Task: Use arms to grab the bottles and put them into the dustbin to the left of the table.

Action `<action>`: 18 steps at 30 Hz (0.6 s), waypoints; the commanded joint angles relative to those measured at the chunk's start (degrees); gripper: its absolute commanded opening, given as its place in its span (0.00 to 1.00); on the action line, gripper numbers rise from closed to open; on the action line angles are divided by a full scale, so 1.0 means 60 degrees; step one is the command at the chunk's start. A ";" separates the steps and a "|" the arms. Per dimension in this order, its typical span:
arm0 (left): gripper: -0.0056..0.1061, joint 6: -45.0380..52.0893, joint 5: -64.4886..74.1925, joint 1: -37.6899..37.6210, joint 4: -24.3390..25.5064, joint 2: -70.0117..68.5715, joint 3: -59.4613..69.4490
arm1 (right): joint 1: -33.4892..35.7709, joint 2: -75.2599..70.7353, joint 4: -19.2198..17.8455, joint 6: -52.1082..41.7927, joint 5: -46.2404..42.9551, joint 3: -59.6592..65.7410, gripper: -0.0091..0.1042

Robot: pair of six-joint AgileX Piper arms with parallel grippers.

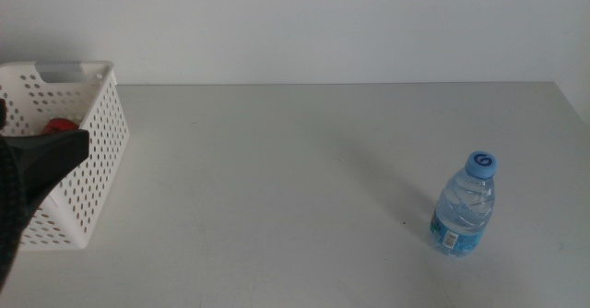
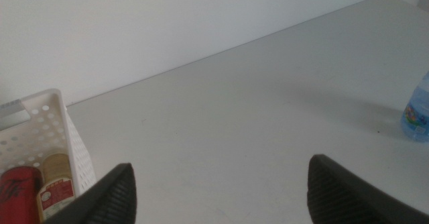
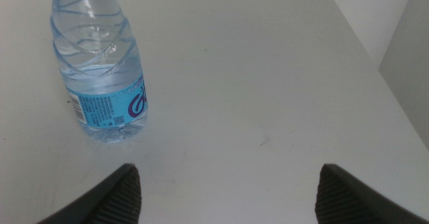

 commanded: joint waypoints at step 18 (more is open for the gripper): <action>0.80 -0.0160 -0.0700 0.0010 -0.0099 0.0052 -0.0215 | -0.0032 0.0660 0.0290 0.0874 -0.4665 -0.0005 0.67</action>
